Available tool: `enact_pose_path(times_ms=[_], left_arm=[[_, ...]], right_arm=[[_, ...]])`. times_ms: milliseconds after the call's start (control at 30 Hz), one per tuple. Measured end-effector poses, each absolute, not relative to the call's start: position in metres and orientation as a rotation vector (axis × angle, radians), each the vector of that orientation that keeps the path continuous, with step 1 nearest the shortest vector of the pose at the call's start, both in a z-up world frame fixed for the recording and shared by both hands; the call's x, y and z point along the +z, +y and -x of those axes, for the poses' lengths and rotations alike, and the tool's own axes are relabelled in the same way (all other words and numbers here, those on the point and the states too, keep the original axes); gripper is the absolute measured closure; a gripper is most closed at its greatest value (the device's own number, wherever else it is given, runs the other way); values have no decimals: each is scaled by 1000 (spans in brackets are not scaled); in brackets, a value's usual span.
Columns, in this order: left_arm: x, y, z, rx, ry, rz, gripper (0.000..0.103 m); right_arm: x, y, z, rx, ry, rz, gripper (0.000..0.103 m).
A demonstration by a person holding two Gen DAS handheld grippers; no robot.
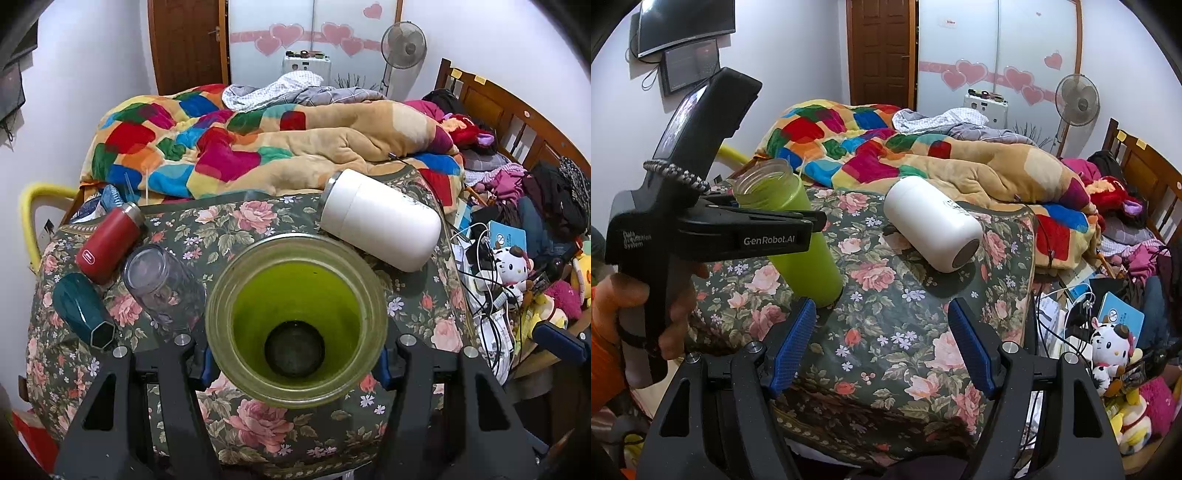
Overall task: Flip cup upright
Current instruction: 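Rotate the bottle upright with the left tool and lower it onto the bed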
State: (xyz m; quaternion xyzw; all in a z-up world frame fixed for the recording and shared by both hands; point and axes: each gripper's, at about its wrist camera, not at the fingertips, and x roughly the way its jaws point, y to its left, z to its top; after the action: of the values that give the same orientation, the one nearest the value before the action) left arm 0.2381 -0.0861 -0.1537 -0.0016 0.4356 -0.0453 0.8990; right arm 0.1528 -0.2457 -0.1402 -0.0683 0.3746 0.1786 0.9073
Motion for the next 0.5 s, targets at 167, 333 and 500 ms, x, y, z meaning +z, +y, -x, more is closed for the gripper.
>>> enact_pose_path(times_ms=[167,333,500], left_arm=[[-144,-90,-234,-112,893,-22,37],[-120,-86,-214,-126,843,-31,36],[-74,-75,-174,-129,702,-39,36]], right_arm=[[-137,-244,-151,364,763,144,32],[-124,-243,-141,369,730,134,32],[-99,-244,-127,376,659,114,32]])
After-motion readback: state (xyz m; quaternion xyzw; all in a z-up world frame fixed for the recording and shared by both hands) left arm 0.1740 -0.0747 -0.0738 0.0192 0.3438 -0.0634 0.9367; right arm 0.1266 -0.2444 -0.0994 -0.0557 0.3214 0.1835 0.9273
